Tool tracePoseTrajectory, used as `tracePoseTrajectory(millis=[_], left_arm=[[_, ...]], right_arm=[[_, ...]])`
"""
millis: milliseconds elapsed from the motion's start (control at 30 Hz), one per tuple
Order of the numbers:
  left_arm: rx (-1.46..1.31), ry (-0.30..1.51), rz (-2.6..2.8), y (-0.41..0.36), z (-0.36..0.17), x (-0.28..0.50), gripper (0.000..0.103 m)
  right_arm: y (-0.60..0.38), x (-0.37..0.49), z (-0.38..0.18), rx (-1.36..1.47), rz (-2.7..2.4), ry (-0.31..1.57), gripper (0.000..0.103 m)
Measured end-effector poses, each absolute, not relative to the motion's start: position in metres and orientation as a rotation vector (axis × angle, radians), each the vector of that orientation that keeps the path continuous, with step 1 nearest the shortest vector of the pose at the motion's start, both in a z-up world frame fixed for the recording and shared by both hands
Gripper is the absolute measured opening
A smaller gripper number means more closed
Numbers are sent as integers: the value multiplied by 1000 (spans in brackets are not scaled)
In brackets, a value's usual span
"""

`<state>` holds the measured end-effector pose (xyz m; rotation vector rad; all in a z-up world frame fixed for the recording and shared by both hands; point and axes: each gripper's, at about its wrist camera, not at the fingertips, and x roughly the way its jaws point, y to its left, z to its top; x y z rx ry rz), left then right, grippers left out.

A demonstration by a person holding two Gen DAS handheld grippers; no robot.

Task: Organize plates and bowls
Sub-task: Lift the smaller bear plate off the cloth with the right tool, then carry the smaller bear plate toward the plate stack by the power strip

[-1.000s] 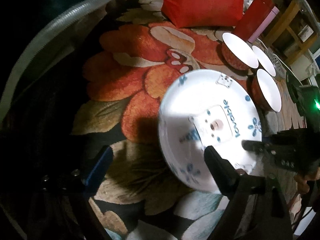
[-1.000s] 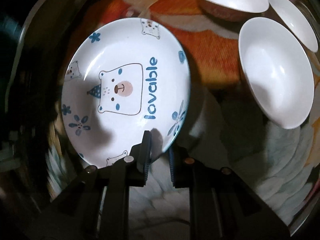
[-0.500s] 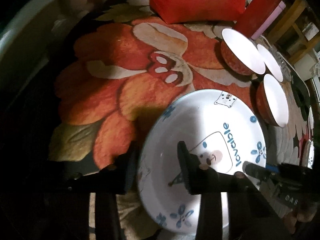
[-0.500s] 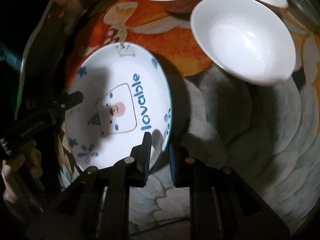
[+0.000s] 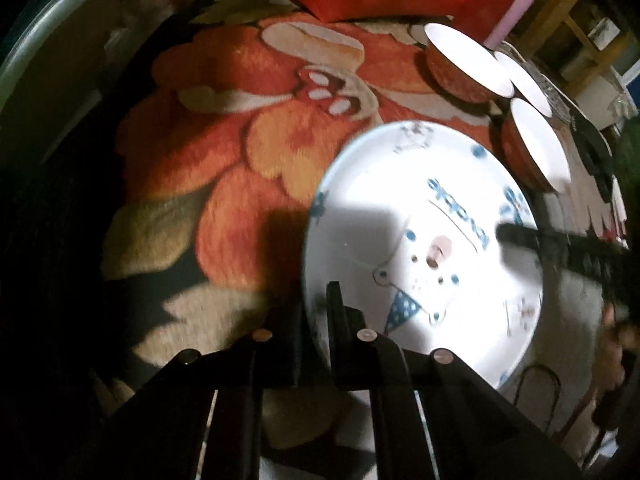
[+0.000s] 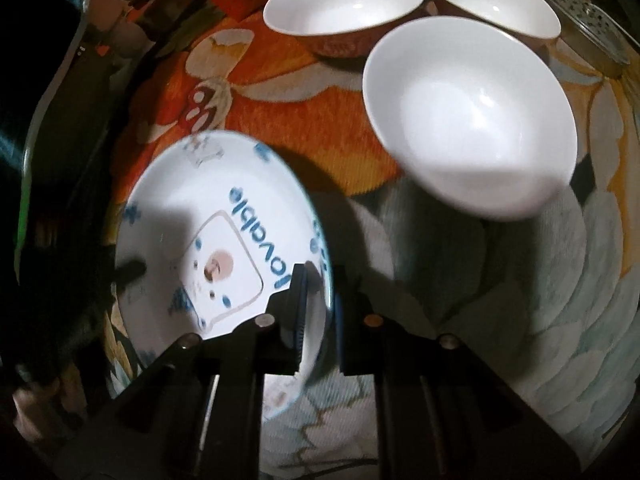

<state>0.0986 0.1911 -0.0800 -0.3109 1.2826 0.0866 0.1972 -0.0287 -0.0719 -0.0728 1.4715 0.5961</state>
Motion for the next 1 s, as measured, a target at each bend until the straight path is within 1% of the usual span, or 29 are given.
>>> tracePoseTrajectory(millis=[100,167,200,400,600,1000], left_arm=[[-355,1254,86,195,-78,94,8],[-394,1236,105,200,-77,99,12],[-404,1237,107,201,-77,103,12],[-315,1278,97,190,-83,115,12],[-334,1272,64,188,-80,100,10],[-338,1211,25,168,-42,95,10]], right_arm=[[-29,200,-73,-49,598,1477,13],[-32,199,-73,-36,601,1479,13],[-33,198,-72,-28,603,1482,15],[-34,188,-75,-36,606,1490,15],[-36,187,-70,-64,628,1479,13],[-57,186,-41,-40,648,1526,13]])
